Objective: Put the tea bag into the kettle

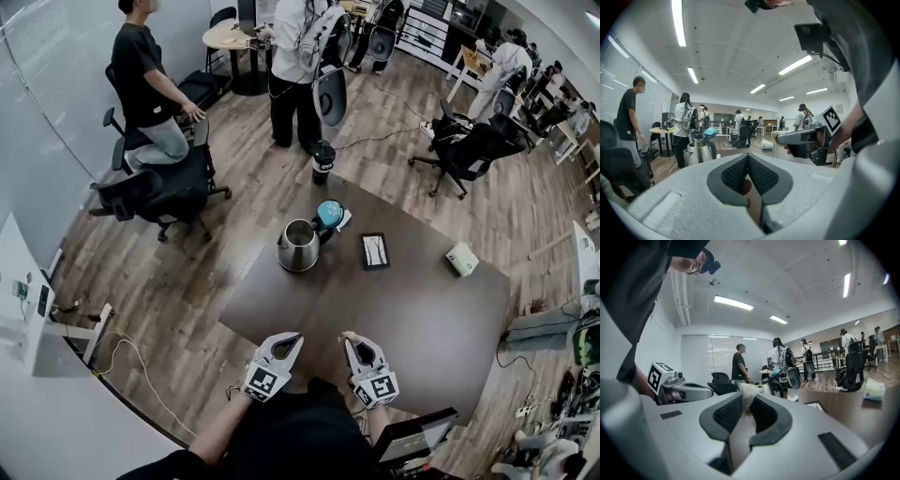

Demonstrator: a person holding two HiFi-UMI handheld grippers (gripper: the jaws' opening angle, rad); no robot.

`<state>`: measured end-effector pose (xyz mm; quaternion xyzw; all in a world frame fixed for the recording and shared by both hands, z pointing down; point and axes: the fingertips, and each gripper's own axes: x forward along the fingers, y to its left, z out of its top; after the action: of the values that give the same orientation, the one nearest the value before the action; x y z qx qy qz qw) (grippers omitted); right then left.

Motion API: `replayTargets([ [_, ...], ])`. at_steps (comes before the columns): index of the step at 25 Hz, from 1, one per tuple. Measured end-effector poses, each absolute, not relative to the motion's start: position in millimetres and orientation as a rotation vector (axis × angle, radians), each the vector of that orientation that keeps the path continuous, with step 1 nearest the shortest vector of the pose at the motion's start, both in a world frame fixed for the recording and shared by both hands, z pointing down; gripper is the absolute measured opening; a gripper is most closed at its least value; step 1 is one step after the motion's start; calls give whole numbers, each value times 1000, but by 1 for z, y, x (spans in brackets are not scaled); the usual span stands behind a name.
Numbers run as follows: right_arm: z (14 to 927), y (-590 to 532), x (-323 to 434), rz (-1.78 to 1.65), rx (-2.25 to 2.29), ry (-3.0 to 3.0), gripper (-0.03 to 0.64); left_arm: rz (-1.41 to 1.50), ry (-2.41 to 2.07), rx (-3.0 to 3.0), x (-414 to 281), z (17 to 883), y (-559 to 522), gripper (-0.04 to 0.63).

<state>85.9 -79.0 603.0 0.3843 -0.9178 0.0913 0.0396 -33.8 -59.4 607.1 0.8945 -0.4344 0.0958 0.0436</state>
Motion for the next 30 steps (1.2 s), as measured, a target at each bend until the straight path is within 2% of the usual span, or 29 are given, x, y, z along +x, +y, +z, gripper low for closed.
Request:
replayTargets([
  [8, 631, -103, -5, 366, 1130, -2827, 55, 283, -1386, 2697, -126, 624, -54, 2],
  [16, 609, -149, -64, 258, 1065, -2867, 55, 244, -1472, 2685, -191, 616, -58, 2],
  [30, 555, -269, -90, 54, 1047, -2879, 57, 236, -1658, 2650, -248, 604, -72, 2],
])
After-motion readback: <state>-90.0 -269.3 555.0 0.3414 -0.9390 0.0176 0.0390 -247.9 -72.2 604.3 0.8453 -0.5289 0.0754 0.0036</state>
